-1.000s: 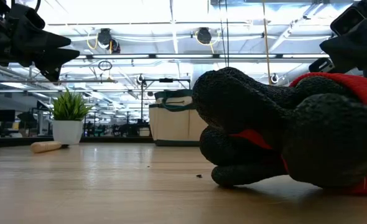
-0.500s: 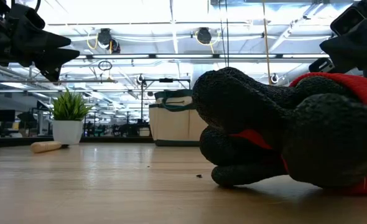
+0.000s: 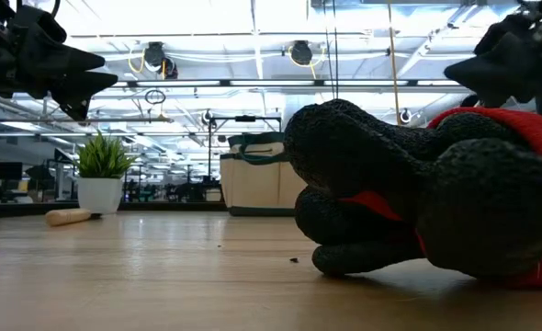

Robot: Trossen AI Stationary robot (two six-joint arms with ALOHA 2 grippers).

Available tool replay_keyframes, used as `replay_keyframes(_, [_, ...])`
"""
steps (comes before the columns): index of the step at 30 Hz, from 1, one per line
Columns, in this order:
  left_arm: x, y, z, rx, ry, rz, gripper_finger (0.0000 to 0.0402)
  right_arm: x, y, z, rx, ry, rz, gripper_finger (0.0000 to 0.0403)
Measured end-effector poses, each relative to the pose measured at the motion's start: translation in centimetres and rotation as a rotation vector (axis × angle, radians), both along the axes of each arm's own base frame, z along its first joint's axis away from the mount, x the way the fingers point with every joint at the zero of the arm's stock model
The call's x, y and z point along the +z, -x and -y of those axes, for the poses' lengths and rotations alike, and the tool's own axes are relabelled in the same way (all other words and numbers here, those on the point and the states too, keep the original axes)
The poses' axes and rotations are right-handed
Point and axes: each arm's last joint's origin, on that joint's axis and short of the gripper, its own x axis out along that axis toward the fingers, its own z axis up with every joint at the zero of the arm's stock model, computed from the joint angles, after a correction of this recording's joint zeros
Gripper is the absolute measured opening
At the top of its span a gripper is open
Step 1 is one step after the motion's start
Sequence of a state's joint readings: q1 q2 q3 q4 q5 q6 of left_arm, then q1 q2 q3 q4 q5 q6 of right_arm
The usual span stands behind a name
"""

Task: Pick & Place Garden tools in Gardening bag
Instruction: Put the red gloves into the gardening bag

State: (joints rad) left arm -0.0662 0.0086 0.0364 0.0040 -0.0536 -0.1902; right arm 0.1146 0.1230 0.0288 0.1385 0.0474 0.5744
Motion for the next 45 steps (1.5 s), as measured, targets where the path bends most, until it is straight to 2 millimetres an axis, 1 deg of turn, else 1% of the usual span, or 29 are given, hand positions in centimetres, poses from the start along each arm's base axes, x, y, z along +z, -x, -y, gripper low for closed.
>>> replay_keyframes(3, [0.0, 0.0, 0.0, 0.0, 0.0, 0.0, 0.017, 0.2, 0.0, 0.4, -0.14, -0.115, 0.016, 0.0])
replay_keyframes(6, [0.0, 0.0, 0.0, 0.0, 0.0, 0.0, 0.017, 0.1, 0.1, 0.8, -0.274, -0.181, 0.027, 0.0])
replay_keyframes(8, [0.0, 0.0, 0.0, 0.0, 0.0, 0.0, 0.017, 0.1, 0.1, 1.0, -0.33, -0.185, 0.033, 0.0])
replay_keyframes(12, [0.0, 0.0, -0.1, 0.046, 0.001, 0.0, 0.017, 0.2, 0.1, 1.1, -0.369, -0.132, 0.031, 0.0])
replay_keyframes(18, [0.0, 0.0, -0.5, 0.176, -0.008, -0.001, 0.017, 0.4, 0.1, 1.0, -0.358, -0.149, 0.053, 0.0])
replay_keyframes(22, [0.0, 0.1, -0.7, 0.229, -0.006, -0.001, 0.017, 0.7, 0.1, 1.0, -0.336, -0.173, 0.092, 0.0])
replay_keyframes(30, [0.0, 0.1, -0.8, 0.266, -0.026, -0.005, 0.017, 1.8, 0.3, 1.0, -0.326, -0.204, 0.205, 0.0])
replay_keyframes(37, [0.0, 0.1, -0.8, 0.271, -0.027, -0.006, 0.017, 2.5, 0.5, 1.0, -0.313, -0.285, 0.277, 0.0])
replay_keyframes(40, [0.0, 0.1, -0.8, 0.271, -0.026, -0.005, 0.017, 2.5, 0.5, 1.0, -0.314, -0.269, 0.275, 0.0])
replay_keyframes(45, [0.0, 0.1, -0.8, 0.271, -0.023, -0.004, 0.017, 2.4, 0.4, 1.0, -0.313, -0.174, 0.262, 0.0])
